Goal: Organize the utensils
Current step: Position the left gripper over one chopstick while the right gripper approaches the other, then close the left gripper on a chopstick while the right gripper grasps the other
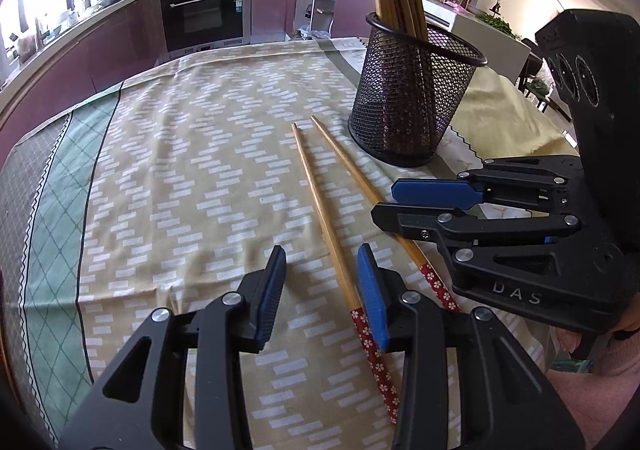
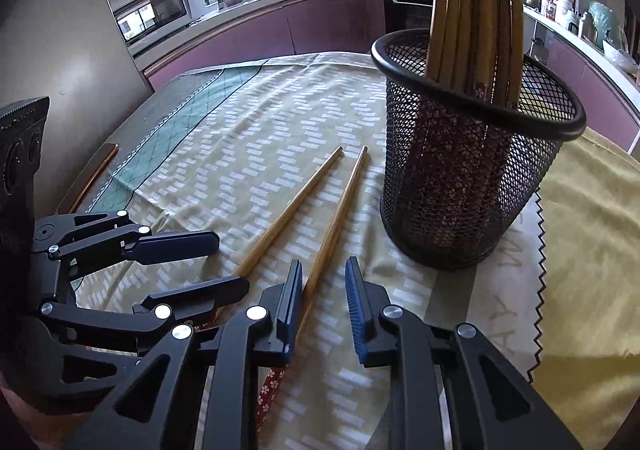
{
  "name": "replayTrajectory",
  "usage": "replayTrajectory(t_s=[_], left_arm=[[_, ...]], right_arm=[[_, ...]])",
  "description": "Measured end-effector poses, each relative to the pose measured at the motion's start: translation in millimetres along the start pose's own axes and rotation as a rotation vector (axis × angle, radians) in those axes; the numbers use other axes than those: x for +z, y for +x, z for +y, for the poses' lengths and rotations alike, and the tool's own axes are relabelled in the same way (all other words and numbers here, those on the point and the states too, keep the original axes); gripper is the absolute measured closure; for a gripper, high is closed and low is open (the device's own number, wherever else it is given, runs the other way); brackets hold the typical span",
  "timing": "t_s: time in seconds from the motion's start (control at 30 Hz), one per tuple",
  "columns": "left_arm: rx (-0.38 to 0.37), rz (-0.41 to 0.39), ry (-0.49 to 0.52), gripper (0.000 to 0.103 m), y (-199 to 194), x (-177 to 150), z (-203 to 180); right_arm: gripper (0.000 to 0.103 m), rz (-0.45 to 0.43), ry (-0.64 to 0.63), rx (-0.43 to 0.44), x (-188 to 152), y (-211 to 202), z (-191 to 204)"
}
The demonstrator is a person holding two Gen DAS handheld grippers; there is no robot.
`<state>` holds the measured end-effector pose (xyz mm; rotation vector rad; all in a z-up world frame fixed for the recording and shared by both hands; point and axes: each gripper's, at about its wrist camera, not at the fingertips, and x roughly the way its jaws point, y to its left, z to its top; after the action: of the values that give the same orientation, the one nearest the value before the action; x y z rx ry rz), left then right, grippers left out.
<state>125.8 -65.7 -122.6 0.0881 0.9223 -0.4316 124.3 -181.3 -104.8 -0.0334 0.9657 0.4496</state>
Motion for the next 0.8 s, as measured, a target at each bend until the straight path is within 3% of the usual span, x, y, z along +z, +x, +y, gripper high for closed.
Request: replayTrajectory(t_s=[0.27,0.5,0.8], left_arm=[[0.017,0.009,0.020,0.073,10.9,9.7,-0.8],[0.022,0.012,0.003,0.091,17.9,16.8,-0.7],[0.022,0.004,-0.042,0.094,18.6,16.3,1.8]], right_arm=[[0.084,-0.002,0.004,-0.007,5.5,5.4,-2.4],[0.093,-0.006,0.023,-0.015,6.2,7.1,-4.9],[0.097,-0.017,0.059,0.003,2.8,4.9,-11.2]])
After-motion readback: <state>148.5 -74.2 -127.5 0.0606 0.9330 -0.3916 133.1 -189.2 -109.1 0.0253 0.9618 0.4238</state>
